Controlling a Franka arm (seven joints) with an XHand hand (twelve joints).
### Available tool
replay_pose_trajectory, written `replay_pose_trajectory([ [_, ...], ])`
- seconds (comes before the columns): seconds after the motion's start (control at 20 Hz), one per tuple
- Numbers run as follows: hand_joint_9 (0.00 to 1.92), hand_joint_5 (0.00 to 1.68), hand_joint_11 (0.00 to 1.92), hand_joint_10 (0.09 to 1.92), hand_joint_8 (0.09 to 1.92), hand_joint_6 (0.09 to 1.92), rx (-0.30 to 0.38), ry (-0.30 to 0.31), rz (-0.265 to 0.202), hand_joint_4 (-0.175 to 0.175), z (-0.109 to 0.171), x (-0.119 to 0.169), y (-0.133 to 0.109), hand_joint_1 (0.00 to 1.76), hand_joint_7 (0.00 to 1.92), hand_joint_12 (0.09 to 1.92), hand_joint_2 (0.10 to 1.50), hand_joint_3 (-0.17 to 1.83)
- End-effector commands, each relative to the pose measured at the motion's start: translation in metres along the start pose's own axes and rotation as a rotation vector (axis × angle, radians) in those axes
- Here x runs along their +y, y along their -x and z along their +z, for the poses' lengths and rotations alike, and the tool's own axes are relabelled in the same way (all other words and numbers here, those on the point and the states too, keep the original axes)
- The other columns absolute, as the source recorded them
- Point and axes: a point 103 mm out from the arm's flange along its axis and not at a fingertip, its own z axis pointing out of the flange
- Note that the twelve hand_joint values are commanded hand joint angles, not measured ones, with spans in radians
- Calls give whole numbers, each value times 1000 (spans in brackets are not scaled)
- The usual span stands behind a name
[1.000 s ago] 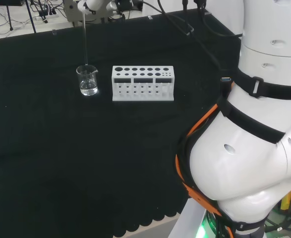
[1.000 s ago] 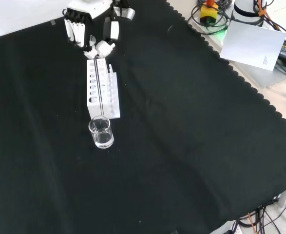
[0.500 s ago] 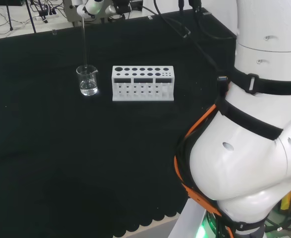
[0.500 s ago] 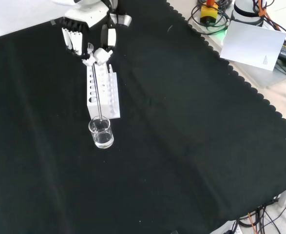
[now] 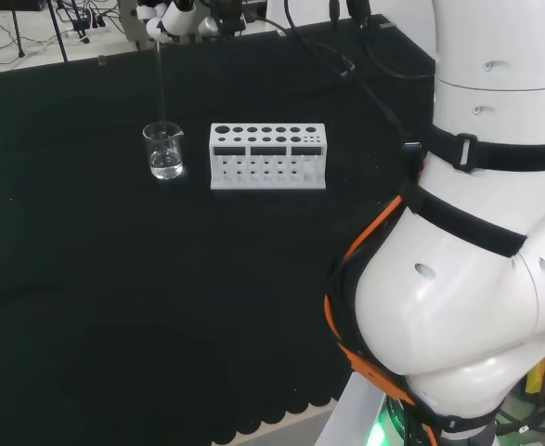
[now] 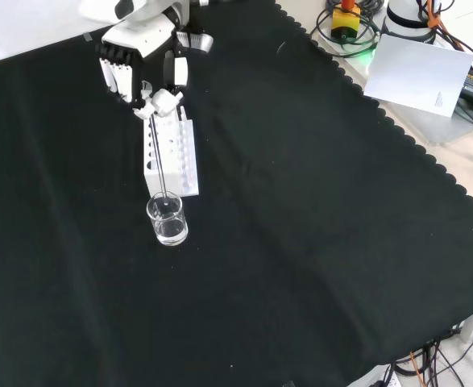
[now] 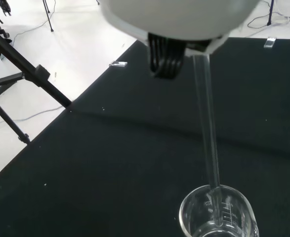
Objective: Stir in the beaker to the left of the white test tube rack with the glass rod.
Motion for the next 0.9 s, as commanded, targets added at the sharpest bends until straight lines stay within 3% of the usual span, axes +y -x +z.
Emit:
replay_pose_trajectory([
  [0.05, 1600, 1123, 1396, 927, 981, 788, 9, -21, -8, -175, 16, 14, 9, 1323, 1297, 1067, 582, 868],
  [0.45, 1599, 1123, 1396, 929, 983, 789, 29, -43, 2, -175, 35, 19, 29, 1323, 1296, 1068, 583, 868],
  [0.7, 1599, 1122, 1395, 930, 984, 789, 44, -60, 33, -175, 45, 12, 49, 1323, 1295, 1069, 583, 867],
  [0.9, 1599, 1122, 1394, 931, 985, 789, 60, -80, 34, -175, 55, 4, 52, 1323, 1294, 1069, 584, 866],
])
